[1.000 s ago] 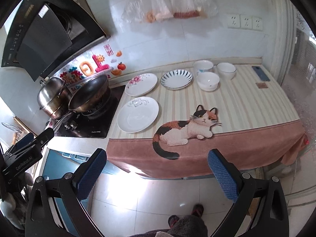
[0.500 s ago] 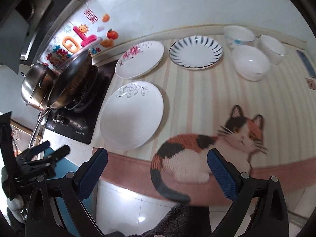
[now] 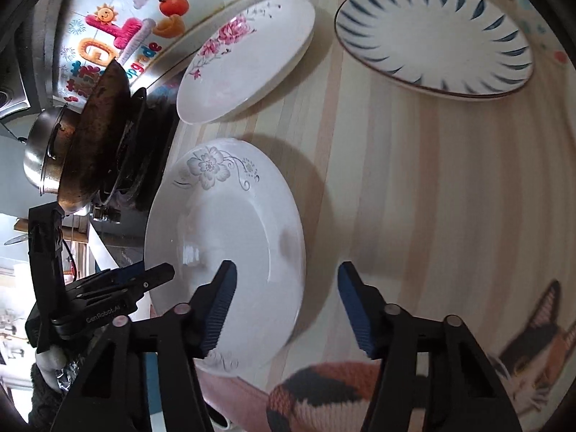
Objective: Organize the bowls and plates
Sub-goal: 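Reach the right gripper to the grey-flower plate rim and close it, then lift the grey-flower plate with the right gripper toward the pink-flower plate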
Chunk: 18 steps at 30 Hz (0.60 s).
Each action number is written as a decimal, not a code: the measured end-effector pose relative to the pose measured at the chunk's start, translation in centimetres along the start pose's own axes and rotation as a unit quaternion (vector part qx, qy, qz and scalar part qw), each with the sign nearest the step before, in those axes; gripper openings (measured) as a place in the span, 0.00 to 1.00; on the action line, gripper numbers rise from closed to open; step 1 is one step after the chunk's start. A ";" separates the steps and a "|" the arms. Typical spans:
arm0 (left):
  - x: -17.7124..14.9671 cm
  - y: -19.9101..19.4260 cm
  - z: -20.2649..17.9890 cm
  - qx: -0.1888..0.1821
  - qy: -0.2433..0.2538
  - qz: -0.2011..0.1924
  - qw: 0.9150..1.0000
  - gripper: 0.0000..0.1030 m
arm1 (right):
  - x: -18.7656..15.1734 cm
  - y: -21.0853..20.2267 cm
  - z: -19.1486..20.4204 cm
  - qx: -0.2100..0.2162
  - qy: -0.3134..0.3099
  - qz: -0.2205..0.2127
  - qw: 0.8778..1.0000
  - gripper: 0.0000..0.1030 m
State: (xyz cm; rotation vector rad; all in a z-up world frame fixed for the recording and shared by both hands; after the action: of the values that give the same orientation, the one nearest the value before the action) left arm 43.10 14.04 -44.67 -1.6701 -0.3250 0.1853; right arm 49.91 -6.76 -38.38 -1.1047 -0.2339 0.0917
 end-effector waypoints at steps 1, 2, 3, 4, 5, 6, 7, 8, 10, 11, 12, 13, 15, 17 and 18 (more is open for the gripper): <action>0.0 -0.1 0.0 -0.002 -0.003 -0.001 1.000 0.42 | 0.3 0.6 0.1 0.010 -0.001 0.004 1.000 0.43; 0.0 -0.2 0.0 -0.004 -0.007 -0.002 1.000 0.42 | 0.4 1.1 0.2 0.017 -0.005 0.009 1.000 0.28; 0.0 -0.4 0.1 -0.005 -0.010 -0.003 1.000 0.42 | 0.6 1.5 0.2 0.014 -0.010 0.014 1.000 0.22; -0.1 -0.6 0.1 -0.005 -0.011 -0.004 1.000 0.41 | 0.6 1.8 0.1 0.004 -0.015 0.015 1.000 0.16; -0.5 -0.8 0.2 -0.003 -0.012 -0.005 1.000 0.41 | 0.7 1.9 0.1 0.000 -0.020 0.013 1.000 0.16; -0.6 -1.0 0.2 -0.003 -0.013 -0.005 1.000 0.41 | 0.8 2.0 0.1 -0.001 -0.026 0.010 1.000 0.15; -0.6 -1.0 0.1 -0.003 -0.015 -0.005 1.000 0.41 | 0.8 2.0 0.1 0.001 -0.028 0.006 1.000 0.15; -0.7 -1.0 -0.2 -0.005 -0.017 -0.004 1.000 0.41 | 0.8 1.9 0.2 0.004 -0.029 0.005 1.000 0.15; -0.8 -1.1 -0.7 -0.005 -0.016 -0.004 1.000 0.41 | 0.7 1.7 0.1 0.009 -0.027 0.005 1.000 0.15; -0.8 -1.2 -0.9 -0.003 -0.014 -0.006 1.000 0.41 | 0.6 1.6 0.0 0.010 -0.027 0.006 1.000 0.15; -0.9 -1.7 -1.1 -0.002 -0.010 -0.011 1.000 0.41 | 0.6 1.5 -0.1 0.010 -0.026 0.006 1.000 0.15; -1.1 -2.0 -1.5 -0.001 -0.005 -0.016 1.000 0.41 | 0.5 1.4 -0.2 0.011 -0.025 0.006 1.000 0.15; -1.4 -2.6 -2.3 0.002 0.004 -0.020 1.000 0.41 | 0.3 0.9 -0.6 0.012 -0.024 0.004 1.000 0.15; -1.9 -3.2 -3.1 0.001 0.008 -0.021 1.000 0.41 | 0.2 0.1 -1.1 0.014 -0.023 0.002 1.000 0.15; -2.2 -3.5 -3.7 0.001 0.012 -0.023 1.000 0.41 | 0.1 -0.3 -1.3 0.015 -0.021 0.000 1.000 0.15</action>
State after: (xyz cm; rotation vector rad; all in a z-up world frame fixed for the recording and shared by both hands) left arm 41.79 10.24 -40.86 -1.6609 -0.3445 0.1304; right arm 50.27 -8.00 -38.62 -1.0746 -0.2689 0.1172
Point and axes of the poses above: each gripper's, at about its wrist camera, not at the fingertips, and y roughly the way its jaws point, z to its left, x to its top, the point moved 9 cm from there along y, roughly the way its jaws point, and after that the axes turned 10 degrees about -y, right-handed, at the moved point
